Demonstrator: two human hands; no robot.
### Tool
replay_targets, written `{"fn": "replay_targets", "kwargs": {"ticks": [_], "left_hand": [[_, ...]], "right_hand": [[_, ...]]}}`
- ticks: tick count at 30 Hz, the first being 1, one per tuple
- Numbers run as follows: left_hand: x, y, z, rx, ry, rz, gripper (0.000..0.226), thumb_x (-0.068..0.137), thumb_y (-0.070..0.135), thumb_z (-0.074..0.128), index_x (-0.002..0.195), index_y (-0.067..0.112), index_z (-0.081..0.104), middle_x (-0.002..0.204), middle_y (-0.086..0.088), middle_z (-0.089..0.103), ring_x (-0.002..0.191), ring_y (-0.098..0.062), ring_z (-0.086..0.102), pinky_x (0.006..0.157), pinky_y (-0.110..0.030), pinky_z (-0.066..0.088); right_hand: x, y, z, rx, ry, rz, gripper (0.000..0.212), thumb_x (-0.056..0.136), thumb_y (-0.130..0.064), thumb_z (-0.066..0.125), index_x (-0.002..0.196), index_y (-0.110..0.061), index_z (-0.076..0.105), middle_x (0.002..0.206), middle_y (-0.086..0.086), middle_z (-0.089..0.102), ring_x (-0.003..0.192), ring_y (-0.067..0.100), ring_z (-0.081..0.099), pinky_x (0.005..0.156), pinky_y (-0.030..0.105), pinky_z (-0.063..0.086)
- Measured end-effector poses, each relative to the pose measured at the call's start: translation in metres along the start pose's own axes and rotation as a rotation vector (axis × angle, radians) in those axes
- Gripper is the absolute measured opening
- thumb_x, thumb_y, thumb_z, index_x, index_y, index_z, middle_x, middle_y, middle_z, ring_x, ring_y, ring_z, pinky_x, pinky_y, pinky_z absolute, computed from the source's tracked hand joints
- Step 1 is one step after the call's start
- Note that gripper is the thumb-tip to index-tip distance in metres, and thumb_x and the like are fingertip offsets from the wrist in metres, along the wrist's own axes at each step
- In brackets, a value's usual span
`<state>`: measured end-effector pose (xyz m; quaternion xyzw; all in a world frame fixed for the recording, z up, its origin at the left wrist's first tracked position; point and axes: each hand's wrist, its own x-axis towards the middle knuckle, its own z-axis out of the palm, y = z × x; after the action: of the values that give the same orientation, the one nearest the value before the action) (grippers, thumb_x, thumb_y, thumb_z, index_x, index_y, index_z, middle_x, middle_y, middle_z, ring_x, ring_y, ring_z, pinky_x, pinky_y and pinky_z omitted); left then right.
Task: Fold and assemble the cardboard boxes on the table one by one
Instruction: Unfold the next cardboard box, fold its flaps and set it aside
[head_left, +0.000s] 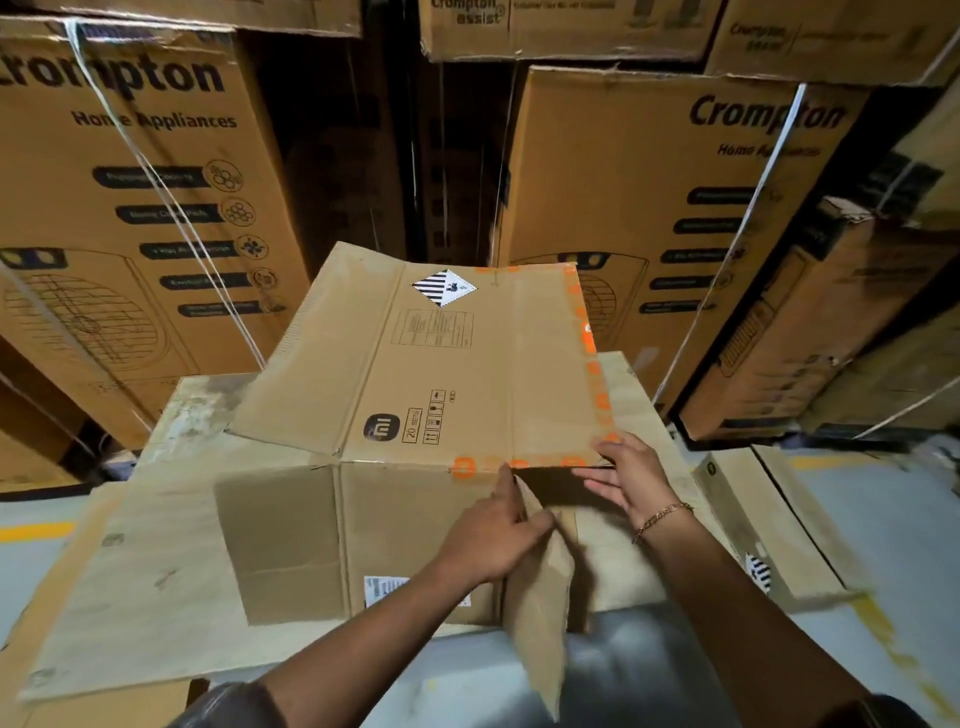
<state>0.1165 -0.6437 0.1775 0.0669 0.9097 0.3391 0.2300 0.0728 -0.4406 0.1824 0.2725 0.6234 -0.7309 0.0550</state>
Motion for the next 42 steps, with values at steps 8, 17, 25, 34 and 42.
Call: {"fn": "replay_targets", "kwargs": {"ticks": [8, 17, 25, 34, 42], "left_hand": [[0.020, -0.082, -0.081, 0.631, 0.459, 0.176, 0.068, 0.087, 0.073, 0.036, 0.141, 0.033, 0.051, 0.142, -0.003, 0.048, 0.134, -0.026, 0.039, 0.104, -0.047, 0.031], [0.070, -0.176, -0.116, 0.749, 0.227, 0.057, 0.091, 0.093, 0.078, 0.026, 0.162, 0.031, -0.011, 0.171, -0.001, -0.008, 0.157, -0.024, -0.007, 0.122, -0.058, 0.000], [0.108, -0.232, -0.105, 0.769, -0.046, 0.012, 0.081, 0.098, 0.066, 0.034, 0.163, 0.030, 0.000, 0.171, 0.000, -0.008, 0.157, -0.025, -0.006, 0.122, -0.065, 0.006], [0.108, -0.294, -0.072, 0.633, -0.264, -0.157, 0.088, 0.095, 0.069, 0.041, 0.161, 0.035, -0.006, 0.169, -0.002, -0.022, 0.154, -0.035, -0.019, 0.114, -0.075, 0.014], [0.091, -0.322, -0.079, 0.354, 0.147, -0.362, 0.084, 0.088, 0.071, 0.041, 0.158, 0.026, 0.024, 0.168, -0.007, 0.017, 0.150, -0.034, 0.020, 0.108, -0.063, 0.032]], "right_hand": [[0.027, 0.009, -0.010, -0.251, 0.027, -0.103, 0.061, 0.097, -0.022, 0.065, 0.151, -0.011, 0.039, 0.149, 0.013, 0.048, 0.071, 0.017, 0.076, 0.092, 0.036, 0.054], [0.076, 0.013, 0.012, -0.441, 0.166, -0.122, 0.055, 0.097, -0.029, 0.064, 0.145, -0.008, 0.047, 0.144, 0.008, 0.052, 0.110, 0.021, 0.061, 0.095, 0.032, 0.044], [0.107, 0.063, 0.023, -0.877, 0.116, 0.006, 0.080, 0.083, -0.035, 0.074, 0.151, -0.014, 0.039, 0.144, 0.015, 0.049, 0.130, 0.037, 0.050, 0.107, 0.044, 0.043], [0.083, 0.195, 0.027, -1.402, -0.117, 0.103, 0.093, 0.086, -0.070, 0.054, 0.159, -0.033, 0.010, 0.167, 0.003, -0.004, 0.149, 0.035, 0.019, 0.111, 0.053, 0.038], [0.079, 0.198, 0.027, -1.160, 0.102, 0.036, 0.083, 0.084, -0.036, 0.076, 0.152, -0.013, 0.033, 0.158, 0.017, 0.027, 0.140, 0.040, 0.035, 0.110, 0.049, 0.039]]}}
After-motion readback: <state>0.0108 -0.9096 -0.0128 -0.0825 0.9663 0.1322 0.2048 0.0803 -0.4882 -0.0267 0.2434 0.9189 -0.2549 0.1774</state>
